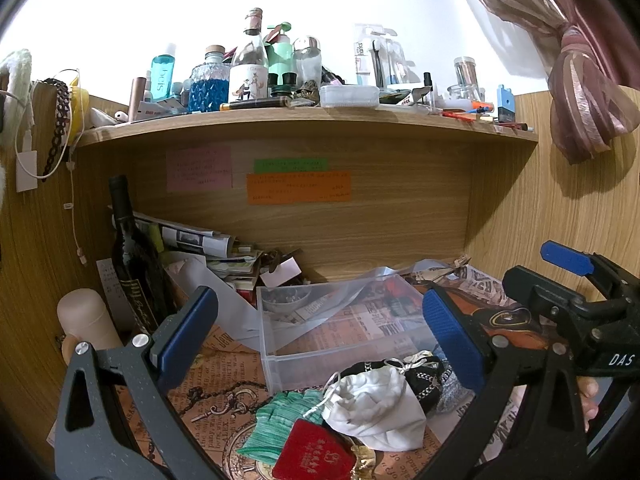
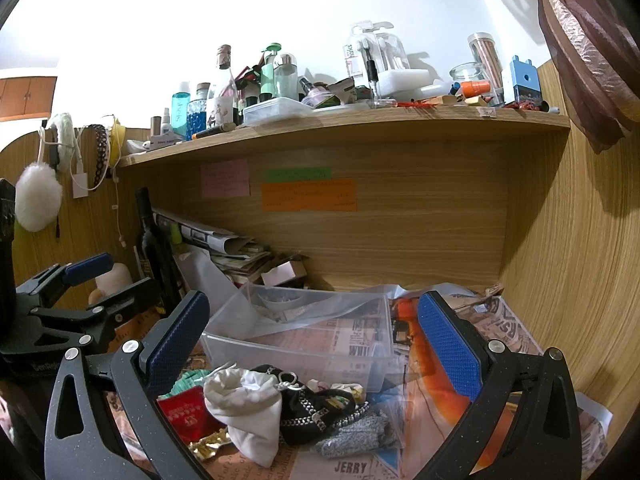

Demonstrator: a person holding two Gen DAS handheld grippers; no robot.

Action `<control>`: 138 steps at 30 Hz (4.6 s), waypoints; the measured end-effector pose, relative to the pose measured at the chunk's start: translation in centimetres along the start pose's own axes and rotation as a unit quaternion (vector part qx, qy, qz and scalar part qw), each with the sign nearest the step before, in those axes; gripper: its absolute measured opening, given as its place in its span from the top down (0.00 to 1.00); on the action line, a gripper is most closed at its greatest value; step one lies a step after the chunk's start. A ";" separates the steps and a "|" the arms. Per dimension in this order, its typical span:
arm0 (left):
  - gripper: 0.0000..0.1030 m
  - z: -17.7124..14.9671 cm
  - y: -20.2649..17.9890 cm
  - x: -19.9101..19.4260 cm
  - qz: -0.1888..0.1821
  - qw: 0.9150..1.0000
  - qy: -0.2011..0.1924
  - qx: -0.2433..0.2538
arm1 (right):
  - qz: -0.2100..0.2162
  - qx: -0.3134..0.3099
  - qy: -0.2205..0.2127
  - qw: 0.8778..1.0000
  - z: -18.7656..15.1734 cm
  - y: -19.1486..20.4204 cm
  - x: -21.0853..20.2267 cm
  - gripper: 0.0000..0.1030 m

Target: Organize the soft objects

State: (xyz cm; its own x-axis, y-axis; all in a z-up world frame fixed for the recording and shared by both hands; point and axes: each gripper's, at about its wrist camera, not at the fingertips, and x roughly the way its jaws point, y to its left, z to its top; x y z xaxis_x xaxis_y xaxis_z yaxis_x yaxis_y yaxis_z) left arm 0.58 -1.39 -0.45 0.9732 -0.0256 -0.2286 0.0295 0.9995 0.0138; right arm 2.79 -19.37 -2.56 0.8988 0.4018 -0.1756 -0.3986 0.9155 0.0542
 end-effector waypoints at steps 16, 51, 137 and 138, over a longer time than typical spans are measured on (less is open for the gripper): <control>0.00 0.0 -0.1 0.0 0.000 1.000 -0.001 0.000 | -0.001 0.000 0.000 1.000 0.0 0.1 0.0 0.00; 0.21 -10.3 3.7 5.7 -0.030 0.977 0.204 -0.044 | 0.077 0.003 0.186 0.980 -8.3 1.1 6.3 0.34; 0.86 -10.3 -0.4 5.1 -0.047 0.967 0.251 0.004 | 0.072 0.014 0.151 0.986 -6.7 -2.2 4.7 0.89; 0.86 -9.7 -0.1 4.9 -0.042 0.970 0.241 0.001 | 0.070 0.012 0.146 0.987 -6.2 -2.3 4.8 0.89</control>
State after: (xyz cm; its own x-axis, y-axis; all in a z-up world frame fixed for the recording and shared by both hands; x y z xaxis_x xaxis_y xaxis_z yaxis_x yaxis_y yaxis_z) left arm 3.12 -1.47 -10.98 0.7481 -0.0940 -0.6569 0.1048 0.9942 -0.0229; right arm 6.88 -19.63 -9.66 0.7424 0.5047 -0.4406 -0.5082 0.8527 0.1206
